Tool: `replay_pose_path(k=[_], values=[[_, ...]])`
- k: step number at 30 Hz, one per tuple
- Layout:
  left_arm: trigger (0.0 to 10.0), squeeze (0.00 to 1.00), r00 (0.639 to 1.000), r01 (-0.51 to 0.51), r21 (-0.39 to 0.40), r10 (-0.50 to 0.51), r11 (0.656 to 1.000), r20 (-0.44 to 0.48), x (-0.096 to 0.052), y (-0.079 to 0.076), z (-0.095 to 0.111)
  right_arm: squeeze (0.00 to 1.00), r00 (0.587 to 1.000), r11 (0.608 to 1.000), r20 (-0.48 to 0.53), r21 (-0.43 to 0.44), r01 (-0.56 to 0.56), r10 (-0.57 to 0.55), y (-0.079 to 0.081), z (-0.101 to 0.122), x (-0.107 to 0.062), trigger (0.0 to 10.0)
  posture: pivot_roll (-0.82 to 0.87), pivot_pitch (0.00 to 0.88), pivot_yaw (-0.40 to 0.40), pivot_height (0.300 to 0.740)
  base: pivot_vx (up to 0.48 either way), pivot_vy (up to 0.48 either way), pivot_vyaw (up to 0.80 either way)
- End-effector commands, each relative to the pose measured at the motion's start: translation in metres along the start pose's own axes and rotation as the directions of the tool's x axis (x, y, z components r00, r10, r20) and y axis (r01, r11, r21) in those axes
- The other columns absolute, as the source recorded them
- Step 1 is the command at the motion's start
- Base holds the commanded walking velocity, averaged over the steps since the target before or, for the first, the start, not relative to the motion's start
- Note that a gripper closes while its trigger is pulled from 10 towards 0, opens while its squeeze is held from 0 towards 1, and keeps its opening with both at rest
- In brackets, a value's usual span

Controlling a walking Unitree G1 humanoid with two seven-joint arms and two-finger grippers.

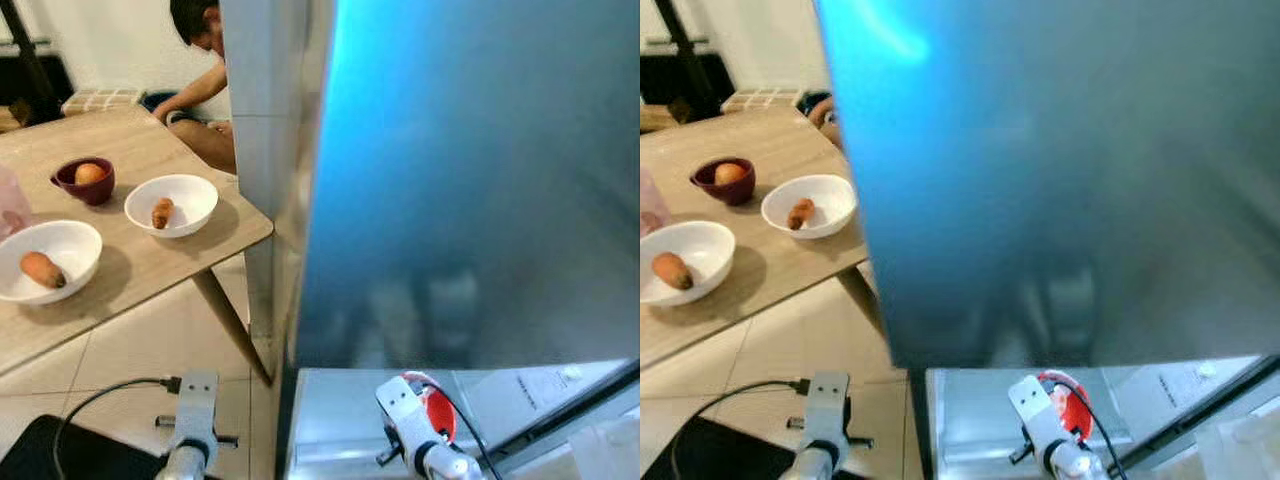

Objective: Restocking fridge

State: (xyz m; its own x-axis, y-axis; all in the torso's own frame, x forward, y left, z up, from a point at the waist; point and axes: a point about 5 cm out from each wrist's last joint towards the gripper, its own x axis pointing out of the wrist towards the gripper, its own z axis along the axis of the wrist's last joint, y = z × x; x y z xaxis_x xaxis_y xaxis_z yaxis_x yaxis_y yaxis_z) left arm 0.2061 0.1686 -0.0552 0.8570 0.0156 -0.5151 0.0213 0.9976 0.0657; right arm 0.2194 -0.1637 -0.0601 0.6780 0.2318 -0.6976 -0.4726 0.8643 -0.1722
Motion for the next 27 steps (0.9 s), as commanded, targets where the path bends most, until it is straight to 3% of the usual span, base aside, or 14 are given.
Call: replay_pose_path(k=[1,17,22,27], values=[[10.0,0.0,1.0,-0.005,-0.022,0.005,1.0,-0.002,-0.0005,-0.0035,-0.001,0.0,1.0,1.0,0.0,-0.008,0.021,-0.021,-0.0068,-0.0006,-0.0014,10.0,-0.09,0.068,-0.044,0.72,0.0,0.0,0.0],[10.0,0.0,1.0,-0.02,-0.053,0.02,0.998,0.005,-0.0006,-0.0016,-0.0003,0.0,1.0,1.0,-0.003,-0.01,0.015,-0.015,-0.0057,-0.0005,-0.0011,10.0,-0.09,0.07,-0.044,0.72,0.0,0.0,0.0],[10.0,0.0,0.999,-0.006,-0.074,0.01,0.997,0.046,-0.0018,-0.0012,0.0027,0.0,1.0,1.0,-0.003,-0.01,0.014,-0.014,-0.0051,-0.0007,-0.0011,10.0,-0.09,0.07,-0.045,0.72,0.0,0.0,0.0],[10.0,0.0,0.999,0.018,-0.039,-0.016,0.999,0.049,-0.0076,0.001,-0.0038,0.0,1.0,1.0,-0.007,-0.01,0.009,-0.009,-0.0047,-0.0017,-0.0013,10.0,-0.09,0.069,-0.044,0.72,0.0,0.0,0.0]])
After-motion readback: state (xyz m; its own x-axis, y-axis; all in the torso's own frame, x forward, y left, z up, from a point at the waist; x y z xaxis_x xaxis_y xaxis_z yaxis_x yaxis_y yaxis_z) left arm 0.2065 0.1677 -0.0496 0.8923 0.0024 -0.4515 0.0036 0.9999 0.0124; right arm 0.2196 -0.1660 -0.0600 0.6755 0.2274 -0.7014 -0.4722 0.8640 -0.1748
